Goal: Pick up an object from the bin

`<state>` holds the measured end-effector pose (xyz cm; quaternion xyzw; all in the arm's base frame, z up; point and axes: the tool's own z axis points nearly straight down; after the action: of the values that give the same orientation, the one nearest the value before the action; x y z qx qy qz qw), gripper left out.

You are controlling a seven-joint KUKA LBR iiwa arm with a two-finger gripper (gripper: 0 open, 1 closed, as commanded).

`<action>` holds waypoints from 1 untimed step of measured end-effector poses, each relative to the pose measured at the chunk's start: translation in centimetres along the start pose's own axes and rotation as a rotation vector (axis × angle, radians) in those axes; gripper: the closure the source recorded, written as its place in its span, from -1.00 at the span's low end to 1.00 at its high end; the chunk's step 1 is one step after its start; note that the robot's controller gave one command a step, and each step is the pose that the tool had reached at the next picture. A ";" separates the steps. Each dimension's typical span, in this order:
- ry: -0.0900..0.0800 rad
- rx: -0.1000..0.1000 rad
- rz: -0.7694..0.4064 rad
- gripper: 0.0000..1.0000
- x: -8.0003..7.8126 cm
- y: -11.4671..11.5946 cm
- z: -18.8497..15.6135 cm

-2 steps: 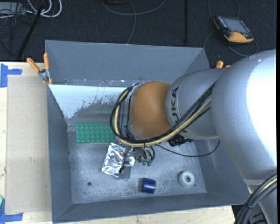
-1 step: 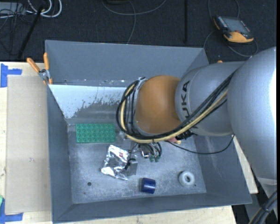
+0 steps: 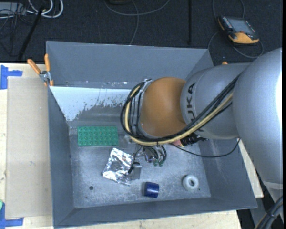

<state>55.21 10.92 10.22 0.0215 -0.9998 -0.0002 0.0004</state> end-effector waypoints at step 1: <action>0.003 0.000 0.108 -1.00 -0.2 0.6 3.4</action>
Offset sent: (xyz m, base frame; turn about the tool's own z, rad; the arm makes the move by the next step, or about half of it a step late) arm 0.0020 0.0060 -0.0322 0.1087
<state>55.34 11.53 6.83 -0.0324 -0.9995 0.0000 0.0021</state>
